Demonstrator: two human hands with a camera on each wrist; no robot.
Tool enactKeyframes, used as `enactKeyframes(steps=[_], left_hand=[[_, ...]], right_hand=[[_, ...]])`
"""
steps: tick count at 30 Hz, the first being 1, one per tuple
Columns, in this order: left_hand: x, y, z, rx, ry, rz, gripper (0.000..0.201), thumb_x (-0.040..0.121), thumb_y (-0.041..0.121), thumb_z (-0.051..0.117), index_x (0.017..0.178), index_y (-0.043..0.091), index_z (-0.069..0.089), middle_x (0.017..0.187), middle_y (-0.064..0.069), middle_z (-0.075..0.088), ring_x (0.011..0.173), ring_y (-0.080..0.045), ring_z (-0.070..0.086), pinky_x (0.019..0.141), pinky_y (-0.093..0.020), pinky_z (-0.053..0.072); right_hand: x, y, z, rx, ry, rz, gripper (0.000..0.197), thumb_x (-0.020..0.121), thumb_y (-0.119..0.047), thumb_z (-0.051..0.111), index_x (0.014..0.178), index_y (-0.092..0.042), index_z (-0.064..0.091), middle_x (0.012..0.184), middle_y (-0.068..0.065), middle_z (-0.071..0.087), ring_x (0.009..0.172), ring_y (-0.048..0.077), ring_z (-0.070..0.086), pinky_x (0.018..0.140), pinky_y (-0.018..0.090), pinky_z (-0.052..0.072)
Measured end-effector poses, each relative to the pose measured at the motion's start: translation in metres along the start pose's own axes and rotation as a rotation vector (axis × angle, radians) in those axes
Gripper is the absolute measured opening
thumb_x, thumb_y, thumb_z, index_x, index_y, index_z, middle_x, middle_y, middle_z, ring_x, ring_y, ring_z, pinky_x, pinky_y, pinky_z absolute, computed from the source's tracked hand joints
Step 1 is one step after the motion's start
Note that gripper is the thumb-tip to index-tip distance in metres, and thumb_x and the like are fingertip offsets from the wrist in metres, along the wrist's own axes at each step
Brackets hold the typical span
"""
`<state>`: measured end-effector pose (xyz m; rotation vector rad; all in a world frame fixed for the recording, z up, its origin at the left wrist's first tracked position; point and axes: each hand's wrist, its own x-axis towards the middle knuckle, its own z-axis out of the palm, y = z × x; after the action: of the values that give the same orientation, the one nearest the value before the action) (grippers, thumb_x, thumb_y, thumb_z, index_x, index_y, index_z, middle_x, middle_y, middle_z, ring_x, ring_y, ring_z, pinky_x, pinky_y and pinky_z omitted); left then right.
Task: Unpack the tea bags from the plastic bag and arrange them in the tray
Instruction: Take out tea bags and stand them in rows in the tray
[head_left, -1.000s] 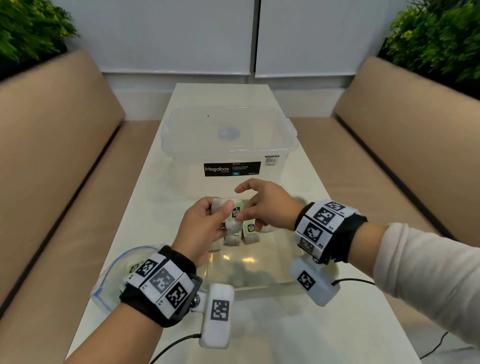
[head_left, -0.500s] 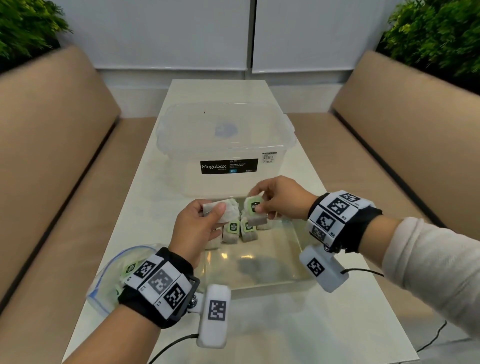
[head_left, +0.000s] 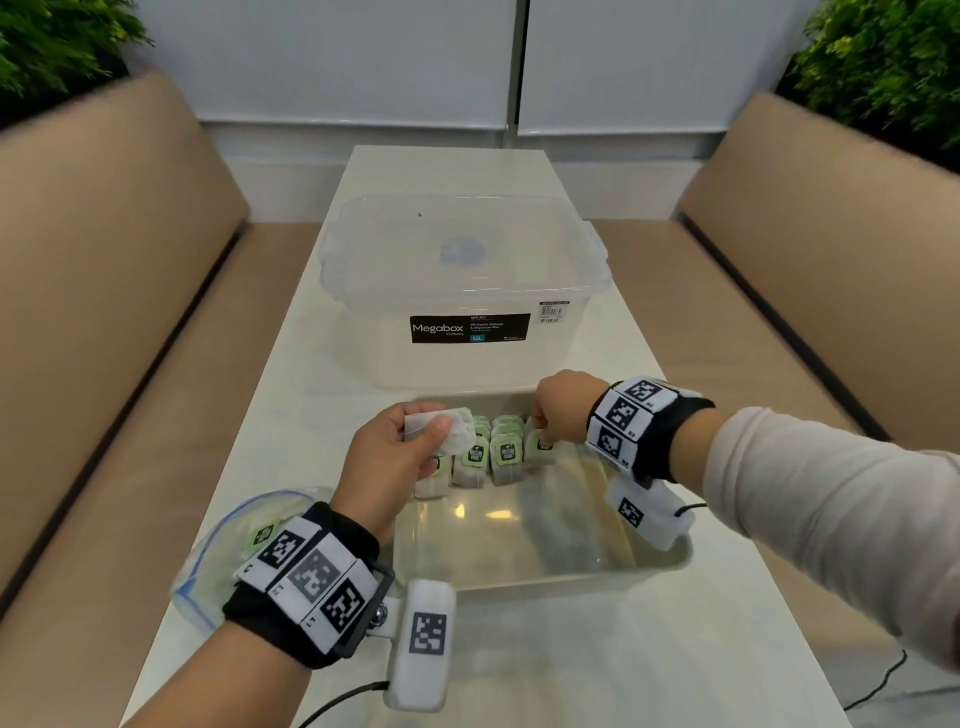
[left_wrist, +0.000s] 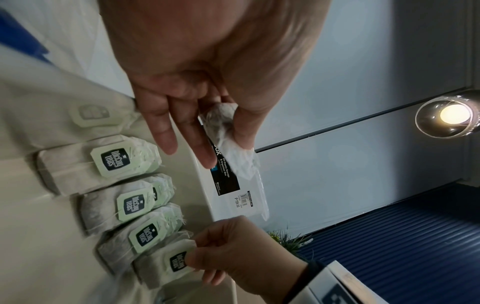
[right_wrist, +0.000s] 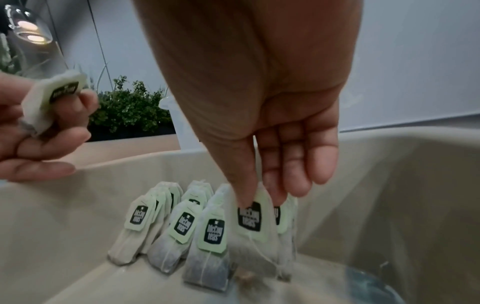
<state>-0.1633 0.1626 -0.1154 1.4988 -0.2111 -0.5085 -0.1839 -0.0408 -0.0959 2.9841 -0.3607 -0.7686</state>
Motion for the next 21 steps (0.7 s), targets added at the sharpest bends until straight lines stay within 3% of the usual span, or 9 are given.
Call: enactKeyframes(steps=[3, 6, 11, 15, 21], left_hand=[[0.0, 0.0, 0.0, -0.002, -0.007, -0.001, 0.006, 0.088, 0.014, 0.06, 0.087, 0.019, 0.064, 0.09, -0.004, 0.068, 0.081, -0.013, 0.062, 0.075, -0.027, 0.049], [0.0, 0.0, -0.001, 0.008, -0.013, 0.007, 0.005, 0.088, 0.014, 0.061, 0.086, 0.017, 0.065, 0.093, -0.007, 0.068, 0.083, -0.017, 0.061, 0.074, -0.027, 0.048], [-0.001, 0.0, -0.001, 0.008, -0.016, 0.004, 0.007, 0.087, 0.012, 0.061, 0.085, 0.017, 0.065, 0.089, -0.011, 0.064, 0.082, -0.022, 0.052, 0.071, -0.029, 0.043], [-0.001, 0.001, 0.0, 0.021, -0.016, -0.012, 0.015, 0.086, 0.004, 0.059, 0.086, 0.018, 0.065, 0.088, -0.009, 0.064, 0.081, -0.021, 0.051, 0.07, -0.028, 0.043], [-0.002, 0.005, 0.001, 0.018, -0.012, -0.009, 0.016, 0.085, 0.001, 0.058, 0.084, 0.017, 0.06, 0.089, -0.006, 0.064, 0.077, -0.016, 0.055, 0.066, -0.025, 0.045]], right_hand=[[0.003, -0.005, 0.0, -0.083, -0.013, 0.007, 0.012, 0.086, -0.016, 0.062, 0.095, -0.011, 0.068, 0.079, 0.004, 0.057, 0.075, 0.023, 0.053, 0.067, 0.029, 0.044], [0.004, -0.007, -0.002, -0.135, -0.01, 0.016, 0.019, 0.089, -0.013, 0.056, 0.103, -0.008, 0.067, 0.089, 0.008, 0.059, 0.076, 0.024, 0.052, 0.068, 0.029, 0.045], [0.002, -0.012, -0.006, -0.207, 0.011, 0.0, 0.02, 0.09, -0.012, 0.053, 0.104, -0.005, 0.066, 0.09, 0.011, 0.058, 0.077, 0.026, 0.053, 0.067, 0.029, 0.043], [0.003, -0.016, -0.004, -0.244, 0.06, -0.052, 0.02, 0.09, -0.008, 0.051, 0.104, -0.005, 0.065, 0.105, 0.01, 0.065, 0.096, 0.028, 0.063, 0.07, 0.03, 0.044], [-0.001, -0.021, -0.007, -0.26, 0.106, -0.05, 0.02, 0.089, -0.005, 0.051, 0.104, -0.005, 0.064, 0.105, 0.009, 0.065, 0.095, 0.027, 0.063, 0.071, 0.031, 0.046]])
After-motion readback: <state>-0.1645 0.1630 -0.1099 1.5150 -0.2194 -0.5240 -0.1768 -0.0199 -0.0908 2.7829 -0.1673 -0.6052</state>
